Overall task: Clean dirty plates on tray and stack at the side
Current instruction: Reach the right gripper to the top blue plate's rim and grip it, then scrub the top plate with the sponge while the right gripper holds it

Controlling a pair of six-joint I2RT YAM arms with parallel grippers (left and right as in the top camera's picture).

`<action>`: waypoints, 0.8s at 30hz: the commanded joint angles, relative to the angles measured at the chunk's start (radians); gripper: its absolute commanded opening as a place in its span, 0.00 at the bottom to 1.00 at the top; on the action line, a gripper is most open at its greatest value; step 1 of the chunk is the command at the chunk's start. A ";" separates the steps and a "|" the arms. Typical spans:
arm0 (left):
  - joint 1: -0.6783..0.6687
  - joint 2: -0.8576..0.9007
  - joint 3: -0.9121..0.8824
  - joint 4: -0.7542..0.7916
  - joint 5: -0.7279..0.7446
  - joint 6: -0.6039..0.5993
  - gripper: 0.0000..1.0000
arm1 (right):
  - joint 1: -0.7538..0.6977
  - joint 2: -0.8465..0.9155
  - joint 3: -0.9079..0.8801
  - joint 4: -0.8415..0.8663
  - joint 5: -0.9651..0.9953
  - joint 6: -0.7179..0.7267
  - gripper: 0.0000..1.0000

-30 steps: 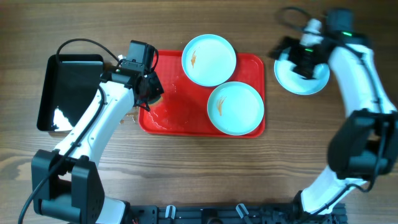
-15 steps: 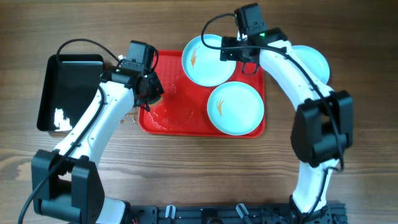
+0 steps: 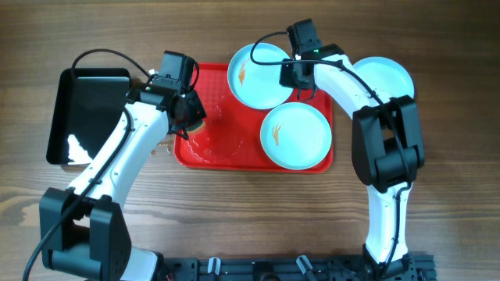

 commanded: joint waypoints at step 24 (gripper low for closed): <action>0.002 0.116 -0.005 0.122 0.113 0.089 0.04 | 0.181 0.015 0.025 -0.208 -0.387 0.027 0.04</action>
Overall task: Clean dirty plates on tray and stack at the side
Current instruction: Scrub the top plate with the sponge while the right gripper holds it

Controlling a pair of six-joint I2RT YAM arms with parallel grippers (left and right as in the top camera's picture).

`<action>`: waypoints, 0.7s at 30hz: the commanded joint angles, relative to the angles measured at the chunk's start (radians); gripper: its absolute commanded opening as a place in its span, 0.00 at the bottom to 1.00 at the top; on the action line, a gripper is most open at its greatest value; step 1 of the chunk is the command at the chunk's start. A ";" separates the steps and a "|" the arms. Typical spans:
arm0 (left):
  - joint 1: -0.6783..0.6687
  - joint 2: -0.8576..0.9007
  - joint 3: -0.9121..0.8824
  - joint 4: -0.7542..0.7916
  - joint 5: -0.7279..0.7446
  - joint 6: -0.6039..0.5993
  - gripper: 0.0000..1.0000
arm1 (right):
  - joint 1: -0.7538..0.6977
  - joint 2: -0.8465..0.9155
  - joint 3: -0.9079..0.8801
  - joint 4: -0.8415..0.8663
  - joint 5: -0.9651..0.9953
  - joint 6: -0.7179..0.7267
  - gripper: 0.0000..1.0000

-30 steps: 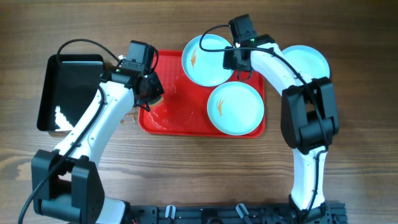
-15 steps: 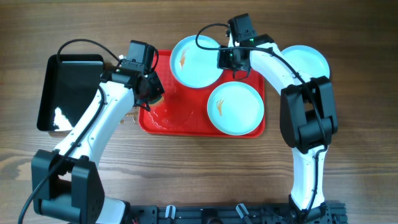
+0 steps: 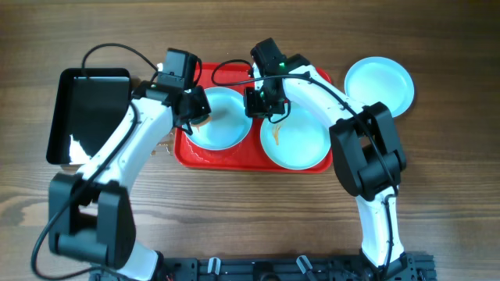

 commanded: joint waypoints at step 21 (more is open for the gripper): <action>-0.047 0.187 -0.005 0.012 0.180 0.027 0.04 | 0.143 0.017 -0.011 0.038 0.200 0.055 0.04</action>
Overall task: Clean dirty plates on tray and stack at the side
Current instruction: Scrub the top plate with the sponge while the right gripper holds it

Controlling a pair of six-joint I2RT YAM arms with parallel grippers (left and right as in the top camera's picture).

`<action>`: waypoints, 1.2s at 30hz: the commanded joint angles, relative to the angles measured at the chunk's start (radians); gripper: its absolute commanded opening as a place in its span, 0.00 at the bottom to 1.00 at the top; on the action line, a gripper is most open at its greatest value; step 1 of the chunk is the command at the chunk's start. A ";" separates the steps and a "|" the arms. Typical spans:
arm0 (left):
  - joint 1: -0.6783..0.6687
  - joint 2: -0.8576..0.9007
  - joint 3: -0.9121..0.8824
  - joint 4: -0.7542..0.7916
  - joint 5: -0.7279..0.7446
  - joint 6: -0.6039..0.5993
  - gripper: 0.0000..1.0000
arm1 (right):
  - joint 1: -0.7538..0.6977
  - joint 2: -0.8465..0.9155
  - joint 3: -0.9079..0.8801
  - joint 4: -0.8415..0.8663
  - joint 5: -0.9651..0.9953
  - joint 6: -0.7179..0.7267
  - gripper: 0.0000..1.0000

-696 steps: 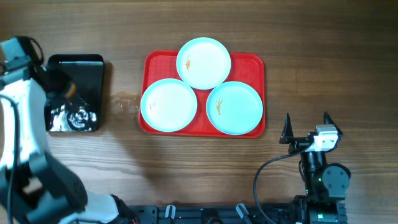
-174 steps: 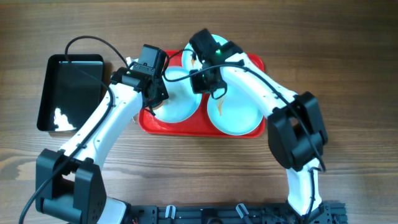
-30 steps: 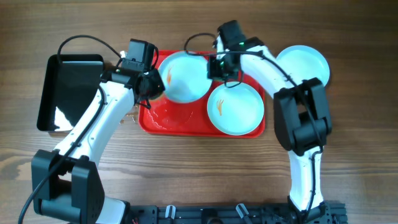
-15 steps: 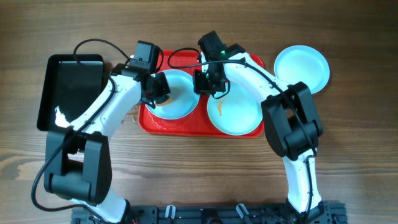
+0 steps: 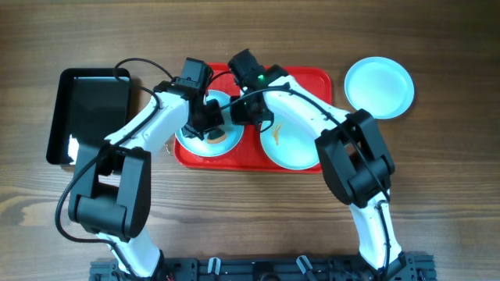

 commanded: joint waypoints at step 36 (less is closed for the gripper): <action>-0.009 0.077 0.043 0.103 0.077 0.034 0.04 | 0.011 -0.031 0.000 -0.082 0.147 -0.003 0.04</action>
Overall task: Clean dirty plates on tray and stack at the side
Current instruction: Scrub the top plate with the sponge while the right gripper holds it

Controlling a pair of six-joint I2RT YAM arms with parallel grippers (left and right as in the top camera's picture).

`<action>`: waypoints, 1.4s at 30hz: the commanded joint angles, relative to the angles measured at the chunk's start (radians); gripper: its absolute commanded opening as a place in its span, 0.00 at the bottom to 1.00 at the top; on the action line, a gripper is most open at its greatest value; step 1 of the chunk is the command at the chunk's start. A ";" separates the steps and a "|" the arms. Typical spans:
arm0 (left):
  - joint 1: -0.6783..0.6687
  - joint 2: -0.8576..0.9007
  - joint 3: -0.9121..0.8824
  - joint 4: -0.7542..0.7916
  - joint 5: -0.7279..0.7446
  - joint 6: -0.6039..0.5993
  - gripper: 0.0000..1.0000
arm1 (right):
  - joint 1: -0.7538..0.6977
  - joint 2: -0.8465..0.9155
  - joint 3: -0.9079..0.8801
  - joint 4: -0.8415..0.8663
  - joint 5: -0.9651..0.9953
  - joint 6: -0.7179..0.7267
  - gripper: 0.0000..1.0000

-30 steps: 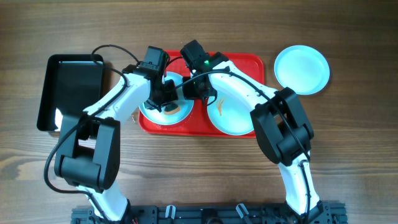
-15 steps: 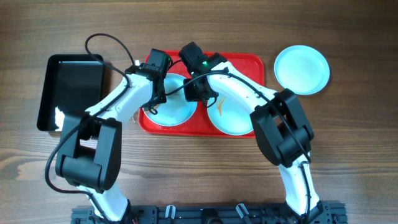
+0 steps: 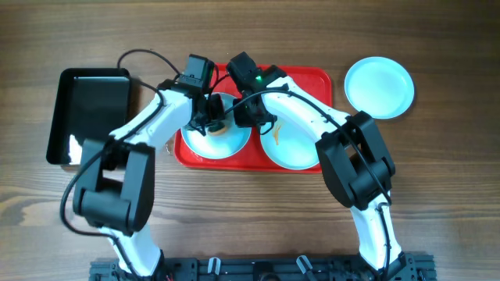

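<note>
On the red tray (image 3: 312, 78) lie two pale blue plates. My right gripper (image 3: 247, 119) is shut on the right rim of the left plate (image 3: 228, 145). Over that plate's middle my left gripper (image 3: 211, 122) is shut on a brownish sponge (image 3: 217, 129), which is pressed onto the plate. The right plate (image 3: 301, 144) shows a small orange smear and lies partly under the right arm. A third plate (image 3: 379, 86) with no visible stain sits on the table to the right of the tray.
A black rectangular bin (image 3: 86, 113) stands at the left of the wooden table (image 3: 250, 211). Both arms cross over the tray's upper half, and their cables loop above it.
The left gripper with the sponge has shifted a little on the left plate. The plate sits slightly further right. The right gripper still holds its rim.
The right gripper held a smeared plate at the tray's back edge while the left held the sponge at the tray's left. Then the plate lay on the tray's left half beside the sponge. Since then the sponge has been on that plate, shifting slightly.
</note>
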 commanded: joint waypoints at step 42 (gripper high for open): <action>-0.025 -0.069 -0.072 -0.148 -0.048 -0.032 0.04 | 0.001 -0.017 -0.002 -0.005 0.032 0.000 0.04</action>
